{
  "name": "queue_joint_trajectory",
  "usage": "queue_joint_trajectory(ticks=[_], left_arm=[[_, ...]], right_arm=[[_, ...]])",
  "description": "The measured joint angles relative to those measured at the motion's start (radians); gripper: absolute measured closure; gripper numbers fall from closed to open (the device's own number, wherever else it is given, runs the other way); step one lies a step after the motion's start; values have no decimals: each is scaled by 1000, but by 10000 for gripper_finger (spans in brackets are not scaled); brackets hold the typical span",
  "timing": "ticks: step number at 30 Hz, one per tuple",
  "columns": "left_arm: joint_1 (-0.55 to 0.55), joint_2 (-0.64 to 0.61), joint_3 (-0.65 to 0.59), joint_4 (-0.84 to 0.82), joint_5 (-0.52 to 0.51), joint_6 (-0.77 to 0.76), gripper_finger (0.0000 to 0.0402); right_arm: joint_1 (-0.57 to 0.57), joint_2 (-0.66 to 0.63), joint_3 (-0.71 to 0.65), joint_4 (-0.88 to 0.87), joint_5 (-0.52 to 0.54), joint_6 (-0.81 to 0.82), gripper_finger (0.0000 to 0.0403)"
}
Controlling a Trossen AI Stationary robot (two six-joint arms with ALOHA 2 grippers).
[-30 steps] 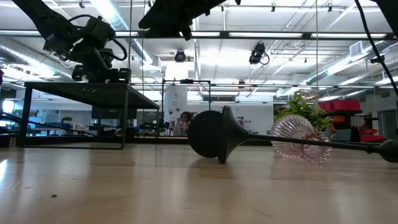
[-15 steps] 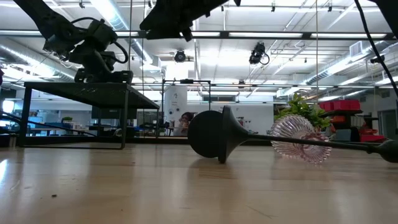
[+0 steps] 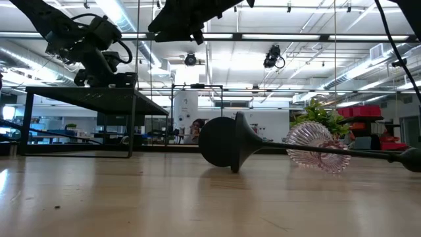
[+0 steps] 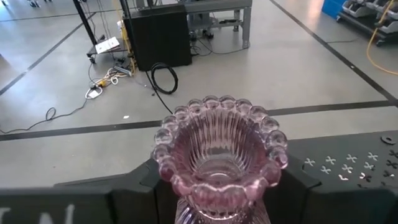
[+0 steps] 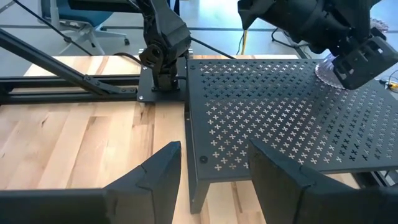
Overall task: Pick & Place candle stick holders
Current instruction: Put the top pink candle holder on the shelf, then put the bottom right black candle holder on the shelf
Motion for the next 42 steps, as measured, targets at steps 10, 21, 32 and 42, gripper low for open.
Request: queue_joint_trajectory(ticks=[10, 21, 32, 42], left_arm=[[0, -7, 0, 15, -3, -12, 210], [-1, -26, 0, 19, -2, -5, 164], [-37, -151, 2, -14, 10, 27, 142], [-90, -271, 2, -41, 27, 70, 142]], right_arm=[[0, 0, 0, -1, 0, 1, 216], [-1, 0, 0, -1, 0, 10, 216], [-2, 0, 0, -1, 0, 27, 216], [-2, 0, 0, 0, 0, 37, 216]])
